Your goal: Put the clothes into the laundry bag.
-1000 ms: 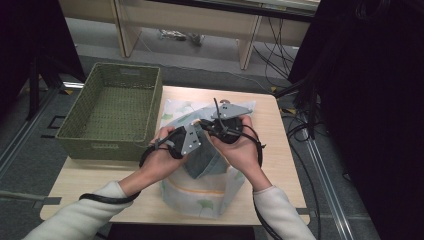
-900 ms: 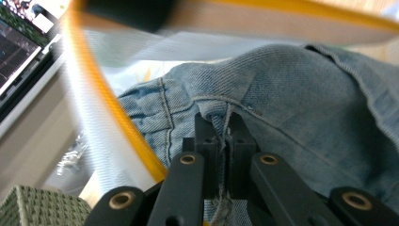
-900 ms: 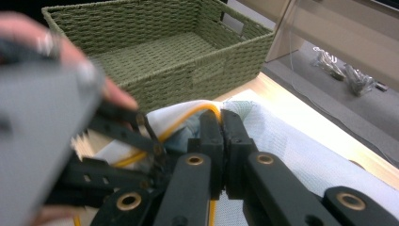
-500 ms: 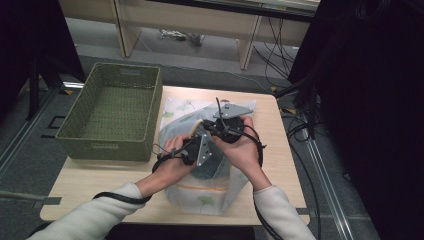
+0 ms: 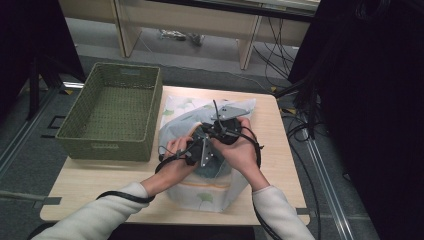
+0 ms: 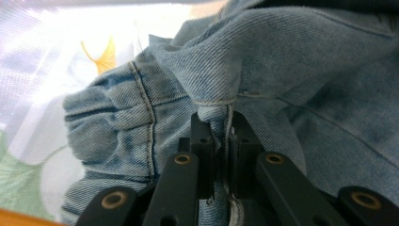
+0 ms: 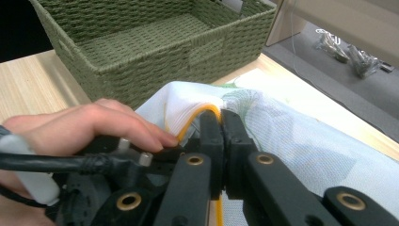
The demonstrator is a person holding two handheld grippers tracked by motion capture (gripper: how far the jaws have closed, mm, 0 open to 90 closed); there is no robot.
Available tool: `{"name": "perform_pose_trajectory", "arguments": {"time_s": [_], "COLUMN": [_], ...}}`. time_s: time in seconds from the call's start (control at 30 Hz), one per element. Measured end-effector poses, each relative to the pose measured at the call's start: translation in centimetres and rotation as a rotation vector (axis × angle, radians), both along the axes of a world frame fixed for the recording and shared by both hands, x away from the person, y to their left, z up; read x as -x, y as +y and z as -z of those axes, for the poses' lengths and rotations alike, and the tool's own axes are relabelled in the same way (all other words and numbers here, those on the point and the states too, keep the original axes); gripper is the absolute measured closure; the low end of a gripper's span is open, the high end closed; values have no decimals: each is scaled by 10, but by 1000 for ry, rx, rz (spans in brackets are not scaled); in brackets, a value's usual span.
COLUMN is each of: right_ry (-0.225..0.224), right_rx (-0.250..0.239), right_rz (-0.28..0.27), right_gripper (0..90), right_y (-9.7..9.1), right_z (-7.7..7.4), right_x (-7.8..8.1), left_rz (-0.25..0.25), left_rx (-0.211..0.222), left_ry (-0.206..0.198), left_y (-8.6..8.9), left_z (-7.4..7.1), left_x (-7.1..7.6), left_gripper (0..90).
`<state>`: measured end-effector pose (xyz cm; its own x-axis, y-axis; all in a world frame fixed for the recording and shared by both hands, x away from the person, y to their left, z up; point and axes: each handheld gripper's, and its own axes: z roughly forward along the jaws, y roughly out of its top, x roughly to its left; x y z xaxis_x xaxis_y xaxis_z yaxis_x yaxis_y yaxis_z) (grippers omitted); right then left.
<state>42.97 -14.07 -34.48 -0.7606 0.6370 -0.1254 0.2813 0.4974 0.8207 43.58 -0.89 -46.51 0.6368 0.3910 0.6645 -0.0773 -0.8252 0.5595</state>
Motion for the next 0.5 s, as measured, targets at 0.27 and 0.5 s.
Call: {"name": "perform_pose_trajectory", "arguments": {"time_s": [0.27, 0.5], "right_ry": [13, 15], "right_rx": [3, 7], "right_rz": [-1, 3], "right_gripper": [900, 900], "right_y": [1, 0], "right_z": [2, 3], "right_x": [0, -1], "left_rz": [-29, -15], "left_rx": [-7, 53], "left_ry": [28, 42], "left_y": [3, 4], "left_z": [4, 9], "left_x": [-6, -5], "left_gripper": [823, 808]}}
